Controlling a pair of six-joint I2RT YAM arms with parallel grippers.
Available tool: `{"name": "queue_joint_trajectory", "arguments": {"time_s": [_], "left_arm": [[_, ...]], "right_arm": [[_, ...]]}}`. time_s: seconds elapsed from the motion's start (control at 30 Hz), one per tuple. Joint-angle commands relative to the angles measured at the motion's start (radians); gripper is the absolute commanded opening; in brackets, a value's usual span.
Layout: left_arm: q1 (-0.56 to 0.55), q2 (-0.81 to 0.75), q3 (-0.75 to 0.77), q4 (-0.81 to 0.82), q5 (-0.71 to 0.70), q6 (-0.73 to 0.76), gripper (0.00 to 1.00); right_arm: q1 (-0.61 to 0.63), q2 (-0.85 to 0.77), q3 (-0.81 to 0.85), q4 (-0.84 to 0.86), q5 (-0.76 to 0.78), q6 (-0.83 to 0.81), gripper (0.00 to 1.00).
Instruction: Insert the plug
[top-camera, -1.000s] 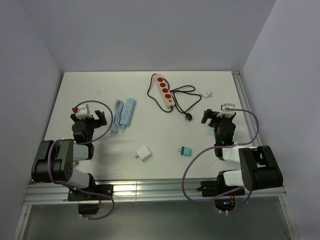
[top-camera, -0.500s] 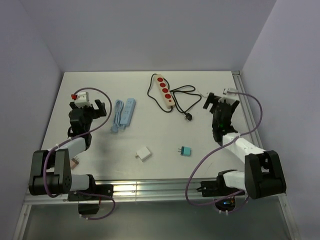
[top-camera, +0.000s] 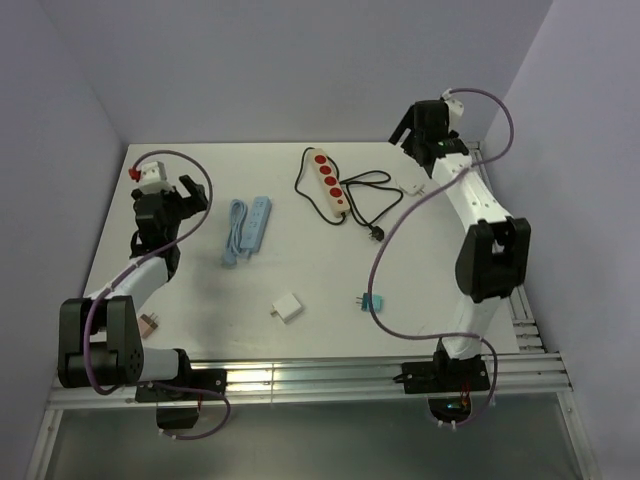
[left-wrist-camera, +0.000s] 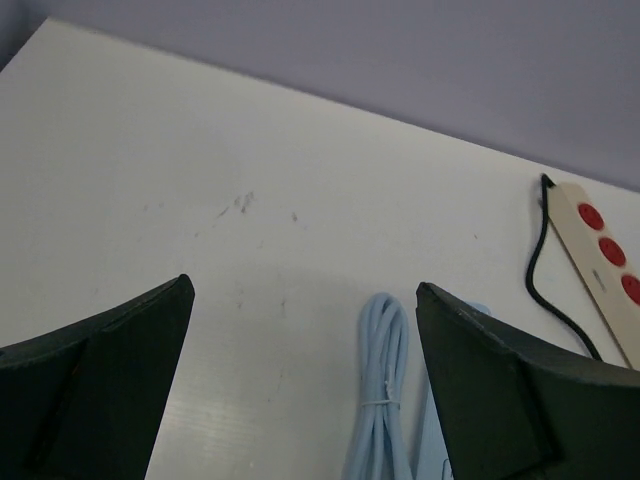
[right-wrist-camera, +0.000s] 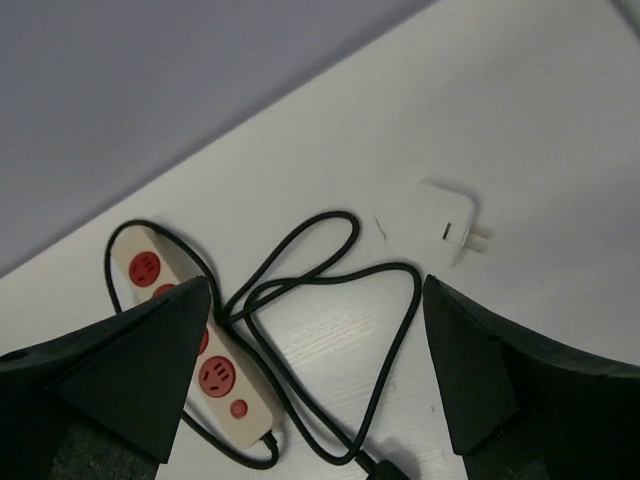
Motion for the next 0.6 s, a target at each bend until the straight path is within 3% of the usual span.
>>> {"name": "queue_joint_trajectory", "arguments": {"time_s": [0.0, 0.03, 0.1, 0.17, 0.23, 0.3, 0.33, 0.43, 0.5, 0.57], "left_arm": [[-0.002, 0.003, 0.082, -0.209, -0.253, -0.220, 1.00], [-0.002, 0.017, 0.142, -0.277, -0.284, -0.309, 1.00], [-0.002, 0.069, 0.211, -0.429, -0.314, -0.341, 0.99], [-0.024, 0.021, 0.161, -0.363, -0.296, -0.324, 1.00], [-0.023, 0.011, 0.188, -0.423, -0.276, -0.391, 0.99], [-0.023, 0.060, 0.272, -0.581, -0.279, -0.472, 0.99], [-0.011, 0.095, 0.382, -0.756, -0.266, -0.538, 0.99], [0.009, 0.262, 0.556, -0.983, -0.203, -0.549, 1.00], [0.008, 0.254, 0.532, -0.917, -0.103, -0.520, 0.99], [0.002, 0.110, 0.375, -0.700, -0.033, -0.520, 1.00]], "right_arm": [[-0.008, 0.147, 0.202, -0.352, -0.041, 0.135, 0.93], [-0.010, 0.206, 0.236, -0.400, -0.053, 0.141, 0.93], [-0.010, 0.257, 0.317, -0.438, -0.056, 0.158, 0.91], [-0.013, 0.314, 0.368, -0.483, -0.047, 0.169, 0.90], [-0.016, 0.346, 0.383, -0.486, -0.035, 0.161, 0.88], [-0.019, 0.374, 0.417, -0.497, -0.020, 0.150, 0.86], [-0.021, 0.410, 0.435, -0.530, -0.012, 0.146, 0.86], [-0.042, 0.469, 0.506, -0.589, 0.037, 0.140, 0.83], [-0.059, 0.468, 0.476, -0.555, 0.039, 0.103, 0.82], [-0.067, 0.467, 0.462, -0.523, 0.053, 0.090, 0.82]]}}
